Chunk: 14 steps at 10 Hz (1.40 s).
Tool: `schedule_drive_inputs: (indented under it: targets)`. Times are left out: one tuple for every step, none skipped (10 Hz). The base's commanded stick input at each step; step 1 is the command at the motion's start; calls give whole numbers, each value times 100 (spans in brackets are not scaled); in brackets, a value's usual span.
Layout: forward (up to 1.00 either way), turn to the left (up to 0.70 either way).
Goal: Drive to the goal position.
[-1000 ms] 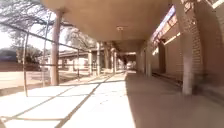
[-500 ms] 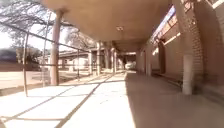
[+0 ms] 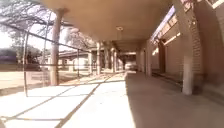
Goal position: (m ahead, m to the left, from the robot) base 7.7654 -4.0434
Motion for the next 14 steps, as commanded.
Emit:
schedule_drive_inputs:
  targets:
    - [85, 0]
    - [85, 0]
    - [85, 0]
    - [85, 0]
    - [85, 0]
    - [85, -14]
    - [85, -28]
    - [85, -27]
    - [85, -12]
    - [85, 0]
    - [85, 0]
    - [85, 0]
    - [85, 0]
    - [85, 0]
